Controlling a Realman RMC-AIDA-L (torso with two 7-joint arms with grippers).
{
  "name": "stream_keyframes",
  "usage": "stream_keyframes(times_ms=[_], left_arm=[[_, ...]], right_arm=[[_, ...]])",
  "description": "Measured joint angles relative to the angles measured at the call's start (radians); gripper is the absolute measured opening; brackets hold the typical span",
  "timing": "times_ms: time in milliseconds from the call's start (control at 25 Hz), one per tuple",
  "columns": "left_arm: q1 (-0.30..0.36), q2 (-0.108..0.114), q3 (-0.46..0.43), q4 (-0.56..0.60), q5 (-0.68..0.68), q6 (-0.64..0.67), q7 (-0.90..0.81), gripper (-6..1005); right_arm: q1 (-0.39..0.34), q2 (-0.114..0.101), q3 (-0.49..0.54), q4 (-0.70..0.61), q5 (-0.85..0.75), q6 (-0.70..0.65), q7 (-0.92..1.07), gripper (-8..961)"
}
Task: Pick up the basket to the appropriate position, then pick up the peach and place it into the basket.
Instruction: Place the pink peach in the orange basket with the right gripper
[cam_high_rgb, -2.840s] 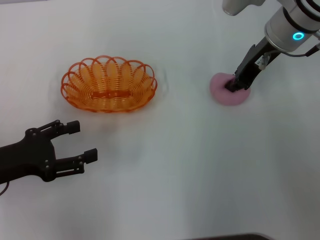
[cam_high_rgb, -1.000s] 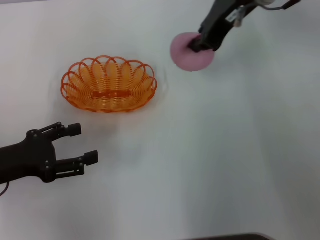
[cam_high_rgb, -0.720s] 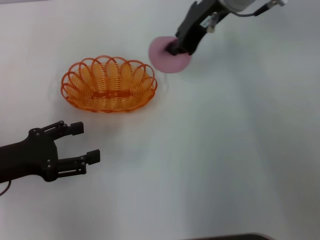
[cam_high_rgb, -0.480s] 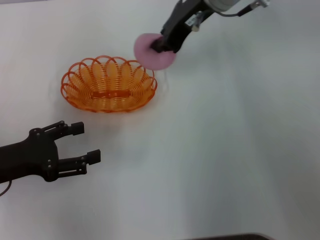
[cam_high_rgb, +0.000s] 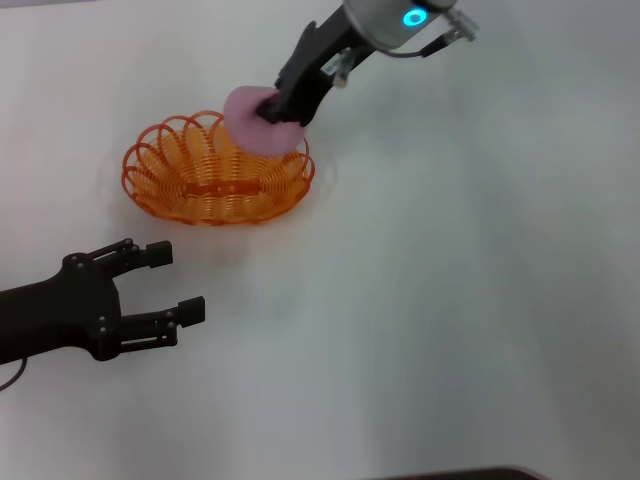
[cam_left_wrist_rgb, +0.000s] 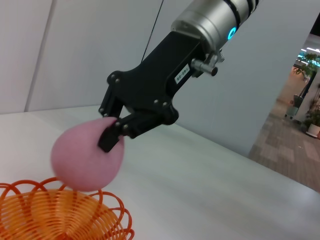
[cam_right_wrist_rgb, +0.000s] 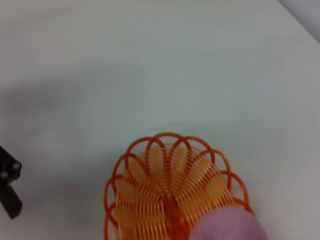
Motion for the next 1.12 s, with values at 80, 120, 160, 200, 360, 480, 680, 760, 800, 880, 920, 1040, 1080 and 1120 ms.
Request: stream_keyframes(times_ms=[80, 120, 160, 200, 360, 480, 680, 760, 800, 880, 920, 1040, 1080, 1120], left_arm=[[-0.001, 0.0, 0.0, 0.0, 0.0, 0.0, 0.0, 908], [-0.002, 0.0, 0.0, 0.0, -0.001, 0.0, 0.0, 908], [-0.002, 0.0, 0.0, 0.0, -0.001, 0.0, 0.0, 908], [-0.002, 0.0, 0.0, 0.0, -0.002, 0.0, 0.0, 908], [-0.004, 0.0, 0.0, -0.001, -0.002, -0.002, 0.0, 908], [-0.006, 0.001, 0.0, -0.008, -0.002, -0.002, 0.0, 908], [-0.006, 0.001, 0.0, -0.009, -0.002, -0.002, 0.001, 908], [-0.006, 0.001, 0.0, -0.01, -0.002, -0.001, 0.001, 908], [-0.006, 0.002, 0.0, -0.01, -0.002, 0.0, 0.001, 908], [-0.006, 0.002, 0.0, -0.01, -0.001, 0.0, 0.0, 908], [-0.006, 0.002, 0.0, -0.01, -0.001, 0.0, 0.0, 908], [-0.006, 0.001, 0.0, -0.012, 0.0, 0.0, 0.0, 908], [-0.006, 0.001, 0.0, -0.012, 0.0, 0.0, 0.0, 908], [-0.006, 0.001, 0.0, -0.013, 0.0, 0.0, 0.0, 908]], right_arm=[[0.004, 0.0, -0.022, 0.027, 0.031, 0.033, -0.006, 57], [0.005, 0.001, -0.032, 0.034, 0.043, 0.048, -0.007, 57], [0.006, 0.001, -0.041, 0.041, 0.053, 0.06, -0.007, 57], [0.006, 0.001, -0.052, 0.046, 0.063, 0.069, -0.008, 57], [0.008, 0.003, -0.101, 0.06, 0.106, 0.098, -0.01, 57], [0.009, 0.005, -0.128, 0.07, 0.129, 0.118, -0.009, 58], [0.012, 0.006, -0.142, 0.079, 0.152, 0.134, -0.011, 58], [0.013, 0.007, -0.147, 0.079, 0.153, 0.135, -0.011, 59], [0.013, 0.007, -0.149, 0.079, 0.154, 0.136, -0.011, 59], [0.013, 0.008, -0.152, 0.079, 0.155, 0.136, -0.011, 59], [0.013, 0.008, -0.154, 0.079, 0.155, 0.136, -0.011, 59], [0.013, 0.009, -0.167, 0.079, 0.162, 0.136, -0.011, 60], [0.013, 0.009, -0.174, 0.079, 0.169, 0.136, -0.011, 60], [0.013, 0.009, -0.182, 0.079, 0.176, 0.136, -0.011, 60]])
